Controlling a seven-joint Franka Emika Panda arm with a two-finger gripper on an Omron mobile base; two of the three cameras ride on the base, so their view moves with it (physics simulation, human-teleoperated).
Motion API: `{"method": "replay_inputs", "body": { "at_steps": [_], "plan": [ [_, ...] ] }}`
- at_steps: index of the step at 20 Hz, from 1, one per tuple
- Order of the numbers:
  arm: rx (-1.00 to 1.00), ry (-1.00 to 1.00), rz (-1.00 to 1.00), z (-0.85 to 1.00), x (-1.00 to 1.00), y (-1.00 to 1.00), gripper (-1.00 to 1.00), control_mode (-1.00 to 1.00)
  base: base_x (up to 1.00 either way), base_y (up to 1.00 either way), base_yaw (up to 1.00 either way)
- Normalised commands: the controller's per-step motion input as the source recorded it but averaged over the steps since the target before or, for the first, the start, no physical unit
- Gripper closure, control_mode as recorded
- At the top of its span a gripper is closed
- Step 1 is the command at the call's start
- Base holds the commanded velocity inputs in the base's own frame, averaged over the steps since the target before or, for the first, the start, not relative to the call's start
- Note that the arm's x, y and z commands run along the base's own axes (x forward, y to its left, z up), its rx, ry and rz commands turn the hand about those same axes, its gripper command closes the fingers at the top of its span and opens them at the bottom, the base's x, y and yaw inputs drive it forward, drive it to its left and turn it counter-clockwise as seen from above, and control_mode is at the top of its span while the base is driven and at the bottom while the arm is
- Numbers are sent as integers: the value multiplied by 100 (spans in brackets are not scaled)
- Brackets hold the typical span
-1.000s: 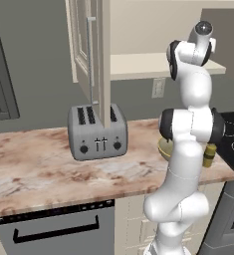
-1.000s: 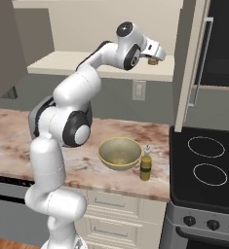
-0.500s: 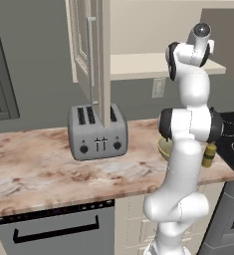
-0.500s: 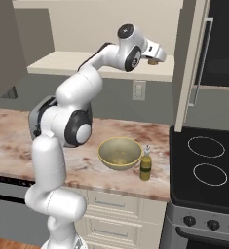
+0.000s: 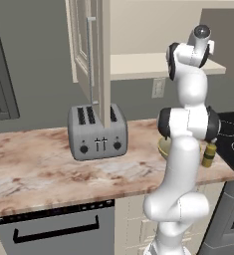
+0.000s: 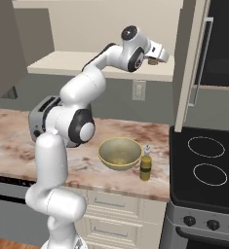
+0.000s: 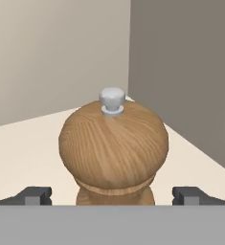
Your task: Retrieve the bottle and the shaker from the cabinet and place them next to the mixing bowl on the counter. Then add garlic from the fridge to the mixing bowl.
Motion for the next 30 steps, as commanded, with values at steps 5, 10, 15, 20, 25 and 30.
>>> {"method": "replay_inputs", "body": {
  "at_steps": [5, 10, 15, 20, 25, 30],
  "plan": [
    [0, 1, 0, 0, 11, -5, -100, -100, 0, 0, 0],
    [0, 1, 0, -6, 3, 0, -100, -100, 0, 0, 0],
    [0, 1, 0, -2, 3, 0, -100, -100, 0, 0, 0],
    [0, 0, 0, 0, 0, 0, 100, -100, 0, 0, 0],
    [0, 0, 0, 0, 0, 0, 100, -100, 0, 0, 0],
    [0, -1, 0, 0, -12, 0, 100, -100, 0, 0, 0]
  ]
}}
